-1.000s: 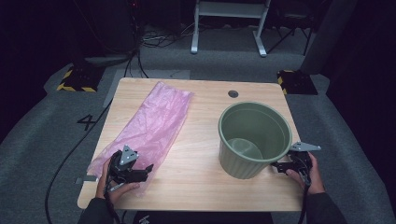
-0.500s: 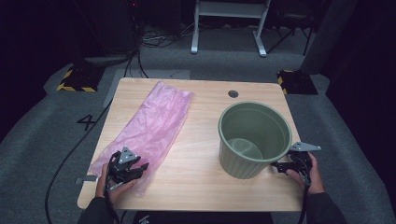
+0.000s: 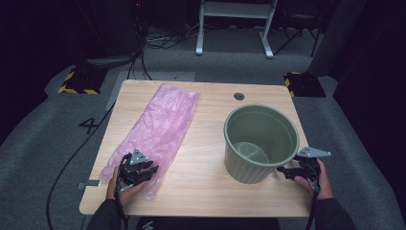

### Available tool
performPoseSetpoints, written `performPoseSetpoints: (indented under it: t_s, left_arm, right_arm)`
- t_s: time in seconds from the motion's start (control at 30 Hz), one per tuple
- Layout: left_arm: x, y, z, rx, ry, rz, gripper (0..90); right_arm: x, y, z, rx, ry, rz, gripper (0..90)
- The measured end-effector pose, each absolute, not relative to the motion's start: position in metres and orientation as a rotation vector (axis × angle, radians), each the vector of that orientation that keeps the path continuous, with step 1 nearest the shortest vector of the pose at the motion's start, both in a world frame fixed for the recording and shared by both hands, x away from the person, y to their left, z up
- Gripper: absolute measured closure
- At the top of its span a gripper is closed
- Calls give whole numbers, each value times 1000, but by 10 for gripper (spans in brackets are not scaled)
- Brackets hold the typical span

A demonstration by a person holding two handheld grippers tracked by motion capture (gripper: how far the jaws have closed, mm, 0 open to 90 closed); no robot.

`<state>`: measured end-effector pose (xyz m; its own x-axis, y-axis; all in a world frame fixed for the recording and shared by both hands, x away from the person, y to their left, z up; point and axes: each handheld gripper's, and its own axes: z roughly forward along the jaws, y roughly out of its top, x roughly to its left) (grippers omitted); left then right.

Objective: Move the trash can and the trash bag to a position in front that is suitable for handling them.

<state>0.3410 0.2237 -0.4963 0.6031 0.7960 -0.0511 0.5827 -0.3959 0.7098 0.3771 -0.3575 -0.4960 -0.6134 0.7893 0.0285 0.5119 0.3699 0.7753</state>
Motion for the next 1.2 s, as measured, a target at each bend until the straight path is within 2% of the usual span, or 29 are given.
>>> performPoseSetpoints:
  t_s: [0.23, 0.8, 0.9, 0.97, 1.13, 1.17, 1.2]
  left_arm:
    - [349, 218, -498, 2098, 1081, 360, 675]
    - [368, 182, -497, 2136, 1024, 350, 636]
    - [367, 175, -496, 2159, 1013, 355, 565]
    - [365, 172, -493, 2165, 1014, 369, 464]
    - [358, 172, -481, 2119, 997, 414, 290]
    - [357, 173, -477, 2109, 1001, 432, 290]
    - [355, 175, -473, 2093, 1007, 439, 237]
  right_arm:
    - [361, -351, -484, 1035, 2343, 1203, 155]
    - [358, -308, -493, 893, 2470, 1249, 150]
    - [360, -300, -495, 888, 2464, 1252, 151]
    - [362, -298, -495, 884, 2462, 1251, 151]
    - [362, -297, -494, 883, 2447, 1258, 151]
    - [363, -296, -495, 881, 2447, 1256, 152]
    - [363, -297, -495, 878, 2446, 1251, 150]
